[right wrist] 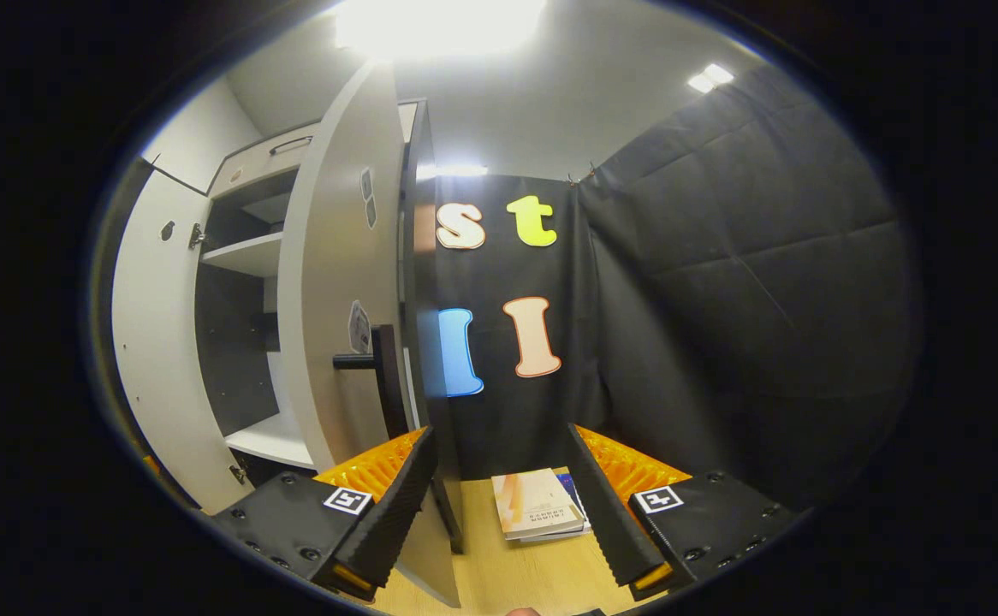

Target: Grasp the bottle in the cabinet with the left hand and place it on the coaster, then close the right door with the right hand and the left door with the left hand.

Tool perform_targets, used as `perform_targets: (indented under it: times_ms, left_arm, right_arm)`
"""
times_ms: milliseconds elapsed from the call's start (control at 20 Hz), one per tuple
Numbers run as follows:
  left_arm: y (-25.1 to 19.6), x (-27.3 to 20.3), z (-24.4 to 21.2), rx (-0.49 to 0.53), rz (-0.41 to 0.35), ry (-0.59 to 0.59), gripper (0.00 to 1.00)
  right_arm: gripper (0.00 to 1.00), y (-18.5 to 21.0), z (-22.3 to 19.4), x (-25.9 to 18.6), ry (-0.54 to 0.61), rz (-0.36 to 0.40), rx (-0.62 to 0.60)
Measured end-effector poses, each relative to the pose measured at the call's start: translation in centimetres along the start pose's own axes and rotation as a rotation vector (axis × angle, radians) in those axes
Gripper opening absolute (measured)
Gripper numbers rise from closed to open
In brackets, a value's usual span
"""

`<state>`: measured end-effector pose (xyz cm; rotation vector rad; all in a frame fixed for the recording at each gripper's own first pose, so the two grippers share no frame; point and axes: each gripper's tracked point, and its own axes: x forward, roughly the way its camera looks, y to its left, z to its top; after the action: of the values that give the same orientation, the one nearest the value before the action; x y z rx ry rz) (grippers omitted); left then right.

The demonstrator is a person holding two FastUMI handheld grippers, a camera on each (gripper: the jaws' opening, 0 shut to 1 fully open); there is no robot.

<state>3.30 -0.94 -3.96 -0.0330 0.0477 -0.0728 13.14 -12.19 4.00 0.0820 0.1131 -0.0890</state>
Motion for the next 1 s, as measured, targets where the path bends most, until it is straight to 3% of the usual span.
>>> perform_targets:
  times_ms: [300,600,1000]
  left_arm:
    - [4.5,-0.1,0.2,0.004,0.044,-0.012,0.89]
    - [7.5,0.3,-0.9,-0.030,0.059,-0.003,0.90]
    - [9.3,1.1,-2.3,-0.064,0.056,0.020,0.89]
  right_arm:
    - [0.95,0.3,-0.5,0.0,0.016,-0.038,0.038]
    - [0.95,1.4,0.0,-0.5,-0.011,-0.084,-0.079]
    - [0.95,6.1,-0.6,-1.5,0.009,-0.023,-0.043]
